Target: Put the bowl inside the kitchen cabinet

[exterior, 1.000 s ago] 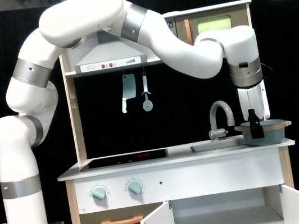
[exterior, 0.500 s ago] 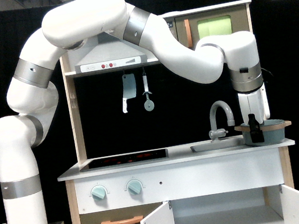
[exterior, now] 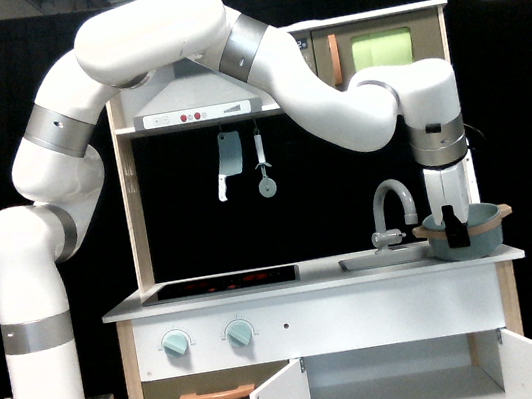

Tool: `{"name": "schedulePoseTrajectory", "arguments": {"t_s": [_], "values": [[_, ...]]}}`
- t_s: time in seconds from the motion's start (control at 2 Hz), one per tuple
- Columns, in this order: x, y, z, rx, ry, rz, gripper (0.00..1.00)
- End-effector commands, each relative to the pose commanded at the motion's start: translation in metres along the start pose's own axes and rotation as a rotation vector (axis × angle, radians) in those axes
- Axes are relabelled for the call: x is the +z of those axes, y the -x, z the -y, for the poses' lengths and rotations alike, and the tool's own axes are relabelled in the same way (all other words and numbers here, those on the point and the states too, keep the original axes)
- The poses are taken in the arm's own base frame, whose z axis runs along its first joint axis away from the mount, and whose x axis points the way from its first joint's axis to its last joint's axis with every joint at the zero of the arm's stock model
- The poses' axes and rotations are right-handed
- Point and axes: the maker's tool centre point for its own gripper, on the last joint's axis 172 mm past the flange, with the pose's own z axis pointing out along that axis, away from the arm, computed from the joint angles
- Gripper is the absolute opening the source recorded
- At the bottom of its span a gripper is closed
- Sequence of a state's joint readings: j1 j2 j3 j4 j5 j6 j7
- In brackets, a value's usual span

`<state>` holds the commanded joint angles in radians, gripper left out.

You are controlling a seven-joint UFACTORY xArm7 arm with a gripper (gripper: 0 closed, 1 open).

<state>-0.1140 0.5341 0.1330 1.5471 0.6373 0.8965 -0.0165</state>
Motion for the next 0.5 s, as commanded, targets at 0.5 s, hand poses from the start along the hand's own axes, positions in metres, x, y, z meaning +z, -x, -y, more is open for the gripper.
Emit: {"name": "schedulePoseTrajectory", "arguments": {"t_s": [0.5], "values": [[-0.0291, 0.018, 0.0087, 0.0, 0.0, 0.0, 0.0]]}}
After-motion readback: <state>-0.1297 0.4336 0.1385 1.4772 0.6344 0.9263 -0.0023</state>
